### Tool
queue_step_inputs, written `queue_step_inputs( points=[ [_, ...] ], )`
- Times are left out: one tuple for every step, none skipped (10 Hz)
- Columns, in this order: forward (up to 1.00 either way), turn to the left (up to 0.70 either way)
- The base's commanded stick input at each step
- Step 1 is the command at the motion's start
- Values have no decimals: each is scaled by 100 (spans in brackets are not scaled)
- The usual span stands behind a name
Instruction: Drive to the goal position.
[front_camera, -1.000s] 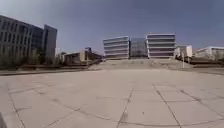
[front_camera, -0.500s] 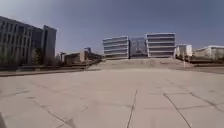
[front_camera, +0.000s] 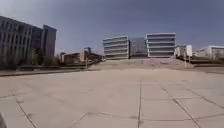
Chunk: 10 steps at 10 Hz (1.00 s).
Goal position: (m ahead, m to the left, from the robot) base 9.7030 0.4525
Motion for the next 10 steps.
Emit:
queue_step_inputs(
  points=[
    [70,0],
    [70,0],
    [70,0],
    [70,0],
    [70,0],
    [70,0],
    [70,0],
    [70,0],
    [70,0],
    [70,0]
  ],
)
